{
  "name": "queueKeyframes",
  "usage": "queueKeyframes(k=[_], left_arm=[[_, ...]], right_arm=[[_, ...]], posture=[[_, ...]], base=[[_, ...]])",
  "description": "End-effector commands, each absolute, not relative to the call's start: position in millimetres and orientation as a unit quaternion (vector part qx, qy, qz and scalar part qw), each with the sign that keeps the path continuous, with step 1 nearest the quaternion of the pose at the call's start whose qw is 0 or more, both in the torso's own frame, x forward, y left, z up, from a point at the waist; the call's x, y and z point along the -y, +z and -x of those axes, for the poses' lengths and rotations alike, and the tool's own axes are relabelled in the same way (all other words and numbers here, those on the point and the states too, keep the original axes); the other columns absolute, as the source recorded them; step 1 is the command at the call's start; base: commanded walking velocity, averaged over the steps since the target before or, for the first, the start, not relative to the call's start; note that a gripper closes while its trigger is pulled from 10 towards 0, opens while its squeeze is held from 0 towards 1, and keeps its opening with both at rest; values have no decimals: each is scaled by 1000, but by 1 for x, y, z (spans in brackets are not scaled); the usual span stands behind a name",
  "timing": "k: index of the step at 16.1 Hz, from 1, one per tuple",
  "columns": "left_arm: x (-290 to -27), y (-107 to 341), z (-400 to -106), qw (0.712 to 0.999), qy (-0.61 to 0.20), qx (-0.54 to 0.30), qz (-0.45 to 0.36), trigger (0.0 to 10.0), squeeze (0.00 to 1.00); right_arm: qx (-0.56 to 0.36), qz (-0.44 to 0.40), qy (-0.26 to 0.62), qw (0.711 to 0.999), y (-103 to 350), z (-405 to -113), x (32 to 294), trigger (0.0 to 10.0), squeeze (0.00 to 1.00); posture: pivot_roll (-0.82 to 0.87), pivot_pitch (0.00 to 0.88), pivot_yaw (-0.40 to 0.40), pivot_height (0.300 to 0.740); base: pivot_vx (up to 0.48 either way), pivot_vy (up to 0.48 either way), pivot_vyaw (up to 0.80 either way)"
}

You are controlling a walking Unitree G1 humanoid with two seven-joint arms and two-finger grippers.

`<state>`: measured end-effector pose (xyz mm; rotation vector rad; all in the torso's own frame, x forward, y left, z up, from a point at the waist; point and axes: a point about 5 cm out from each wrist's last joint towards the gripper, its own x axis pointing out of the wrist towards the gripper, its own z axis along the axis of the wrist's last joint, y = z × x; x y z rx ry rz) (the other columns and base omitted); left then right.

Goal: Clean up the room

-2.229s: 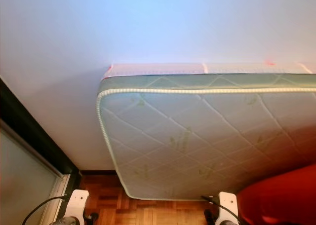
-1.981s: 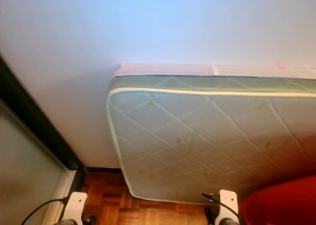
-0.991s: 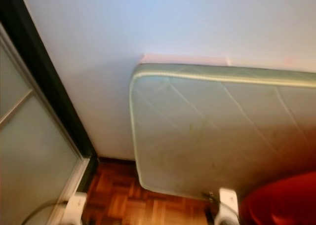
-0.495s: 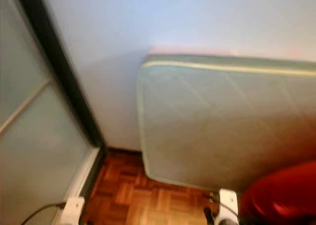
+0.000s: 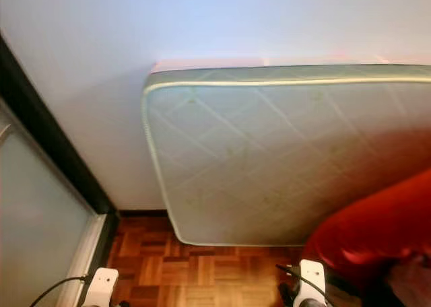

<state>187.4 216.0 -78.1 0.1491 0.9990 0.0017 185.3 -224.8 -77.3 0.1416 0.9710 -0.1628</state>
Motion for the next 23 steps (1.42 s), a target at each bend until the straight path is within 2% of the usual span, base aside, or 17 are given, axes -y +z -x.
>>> queueKeyframes(k=[1, 5, 23], left_arm=[[-218, -80, -183, 871, -1, -484, -77, 10000, 0], [-219, -80, -181, 870, -6, -485, -91, 10000, 0], [-216, -81, -182, 872, -6, -482, -81, 10000, 0]], right_arm=[[-472, -66, -80, 876, -78, -182, 226, 10000, 0], [-474, -65, -79, 875, -79, -181, 226, 10000, 0], [-473, -66, -78, 875, -79, -182, 226, 10000, 0]], posture=[[65, 50, -21, 740], [64, 43, -21, 740], [63, 49, -24, 740]], base=[[0, -262, -800], [0, -360, -791], [0, 0, -788]])
